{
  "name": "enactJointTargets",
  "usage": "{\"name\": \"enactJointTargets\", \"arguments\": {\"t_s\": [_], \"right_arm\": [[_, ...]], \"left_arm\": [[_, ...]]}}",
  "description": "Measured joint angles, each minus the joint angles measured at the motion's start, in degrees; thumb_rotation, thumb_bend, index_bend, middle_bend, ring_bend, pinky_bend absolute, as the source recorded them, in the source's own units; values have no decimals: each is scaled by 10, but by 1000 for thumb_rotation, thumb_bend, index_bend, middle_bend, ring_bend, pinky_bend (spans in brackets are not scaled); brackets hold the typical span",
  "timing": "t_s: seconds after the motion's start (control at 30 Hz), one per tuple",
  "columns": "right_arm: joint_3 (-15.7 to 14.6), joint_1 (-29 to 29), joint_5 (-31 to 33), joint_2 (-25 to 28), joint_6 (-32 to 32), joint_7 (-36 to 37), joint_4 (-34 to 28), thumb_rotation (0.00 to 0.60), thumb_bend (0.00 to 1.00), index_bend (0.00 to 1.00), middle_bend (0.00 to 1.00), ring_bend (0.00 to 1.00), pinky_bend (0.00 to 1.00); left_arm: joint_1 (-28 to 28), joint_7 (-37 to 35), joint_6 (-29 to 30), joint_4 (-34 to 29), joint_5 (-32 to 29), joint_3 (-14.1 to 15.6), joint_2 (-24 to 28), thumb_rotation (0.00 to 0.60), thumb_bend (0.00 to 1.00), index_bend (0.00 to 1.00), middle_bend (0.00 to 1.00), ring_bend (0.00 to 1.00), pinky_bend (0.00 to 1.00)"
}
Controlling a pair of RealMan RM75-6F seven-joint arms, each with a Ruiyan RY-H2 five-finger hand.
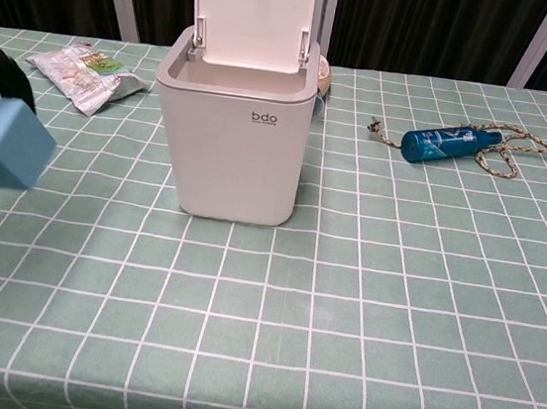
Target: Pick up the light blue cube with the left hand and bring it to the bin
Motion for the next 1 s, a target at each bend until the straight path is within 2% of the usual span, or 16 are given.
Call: {"name": "enactJointTargets", "arguments": {"t_s": [0.1, 0.27, 0.63, 0.83, 1.0], "right_arm": [[0, 2, -2, -2, -2, -5, -3, 600, 157, 0, 0, 0, 0], [-1, 5, -1, -5, -7, -12, -6, 600, 157, 0, 0, 0, 0], [1, 8, 12, -6, -18, -11, -2, 600, 157, 0, 0, 0, 0], [-2, 9, 6, -9, -18, -9, 2, 600, 157, 0, 0, 0, 0], [-1, 9, 7, -8, -18, -8, 3, 600, 157, 0, 0, 0, 0]], "left_arm": [[3, -25, 23, -27, -1, -18, 34, 600, 300, 486, 524, 440, 616], [-18, -48, 40, -47, 12, -62, 37, 600, 297, 485, 524, 441, 615], [-131, -37, -71, -59, -41, -153, -6, 600, 287, 484, 524, 441, 614], [-178, -22, -126, -40, -93, -182, -34, 600, 284, 471, 517, 437, 613], [-204, -12, -147, -16, -113, -190, -61, 600, 264, 396, 502, 428, 611]]}}
